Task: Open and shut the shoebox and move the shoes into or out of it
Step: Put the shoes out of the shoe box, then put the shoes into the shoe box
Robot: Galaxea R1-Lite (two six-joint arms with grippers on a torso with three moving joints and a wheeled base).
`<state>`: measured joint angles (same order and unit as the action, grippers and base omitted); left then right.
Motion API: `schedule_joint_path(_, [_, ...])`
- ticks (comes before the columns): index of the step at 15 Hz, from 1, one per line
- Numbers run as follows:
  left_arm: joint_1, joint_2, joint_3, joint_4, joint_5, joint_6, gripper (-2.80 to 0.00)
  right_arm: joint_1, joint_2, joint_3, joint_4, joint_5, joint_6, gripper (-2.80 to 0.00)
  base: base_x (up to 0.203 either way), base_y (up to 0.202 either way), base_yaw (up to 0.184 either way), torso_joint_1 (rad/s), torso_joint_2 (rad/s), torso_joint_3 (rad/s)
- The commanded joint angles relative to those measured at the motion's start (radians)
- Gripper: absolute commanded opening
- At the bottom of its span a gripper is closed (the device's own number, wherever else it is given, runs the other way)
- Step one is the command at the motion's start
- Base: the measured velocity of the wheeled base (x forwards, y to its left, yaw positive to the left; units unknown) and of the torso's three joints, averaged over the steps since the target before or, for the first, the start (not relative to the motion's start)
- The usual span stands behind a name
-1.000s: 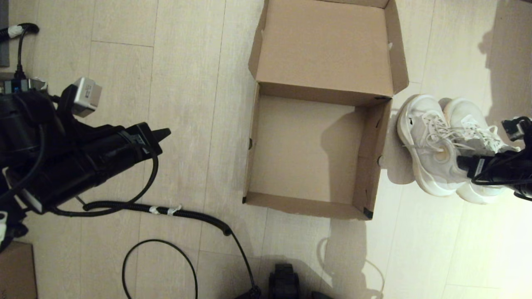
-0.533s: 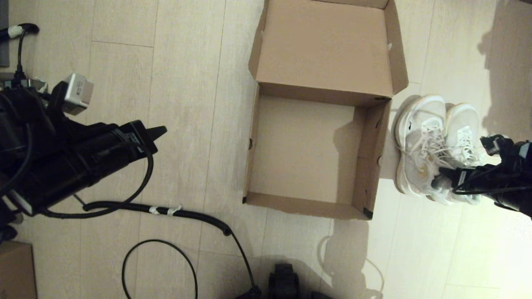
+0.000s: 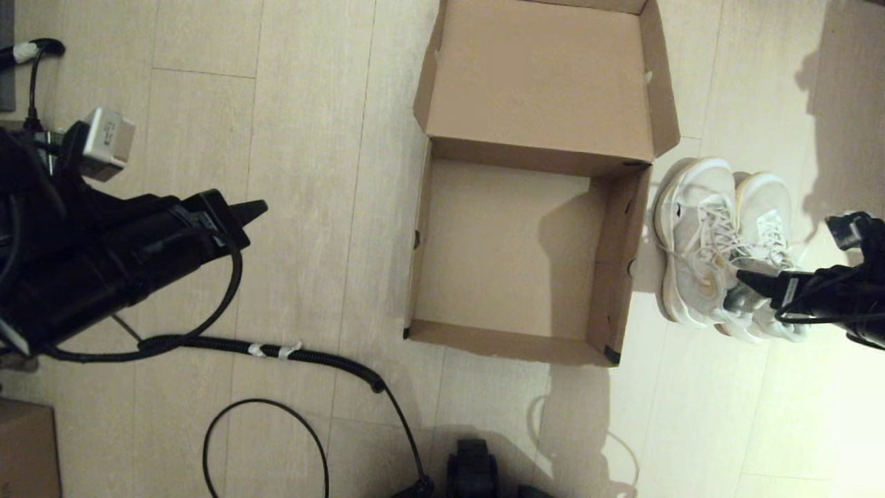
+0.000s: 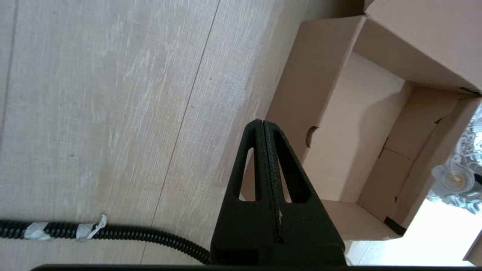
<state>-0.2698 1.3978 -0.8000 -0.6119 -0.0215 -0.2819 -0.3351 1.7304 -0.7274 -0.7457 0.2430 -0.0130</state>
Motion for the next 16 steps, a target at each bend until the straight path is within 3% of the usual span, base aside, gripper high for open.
schedule_joint_path(1, [0.0, -0.075, 0.014, 0.024, 0.001, -0.002, -2.8, -0.001, -0.122, 0.025, 0.024, 0.002, -0.003, 0.0, 0.0, 0.0, 0.0, 0.0, 0.0, 0.0])
schedule_joint_path(5, [0.003, -0.163, 0.092, 0.037, 0.084, 0.013, -2.8, 0.001, -0.301, 0.088, 0.088, -0.002, -0.008, 0.0, 0.0, 0.0, 0.0, 0.0, 0.0, 0.0])
schedule_joint_path(6, [0.008, -0.187, 0.141, 0.038, 0.115, 0.049, -2.8, 0.002, -0.363, 0.105, 0.127, -0.002, -0.009, -2.8, 0.0, 0.0, 0.0, 0.0, 0.0, 0.0])
schedule_joint_path(8, [0.047, -0.25, 0.253, 0.039, 0.156, 0.123, -2.8, 0.005, -0.462, 0.15, 0.178, 0.001, -0.011, -2.8, 0.0, 0.0, 0.0, 0.0, 0.0, 0.0])
schedule_joint_path(10, [0.184, -0.325, 0.335, 0.039, 0.169, 0.152, -2.8, 0.033, -0.52, 0.234, 0.187, 0.003, -0.013, -2.8, 0.0, 0.0, 0.0, 0.0, 0.0, 0.0])
schedule_joint_path(12, [0.311, -0.439, 0.465, 0.04, 0.186, 0.161, -2.8, 0.051, -0.566, 0.33, 0.186, 0.003, -0.078, -2.8, 0.0, 0.0, 0.0, 0.0, 0.0, 0.0])
schedule_joint_path(16, [0.369, -0.652, 0.695, 0.072, 0.188, 0.204, -2.8, 0.088, -0.696, 0.564, 0.188, -0.001, -0.224, -2.8, 0.0, 0.0, 0.0, 0.0, 0.0, 0.0])
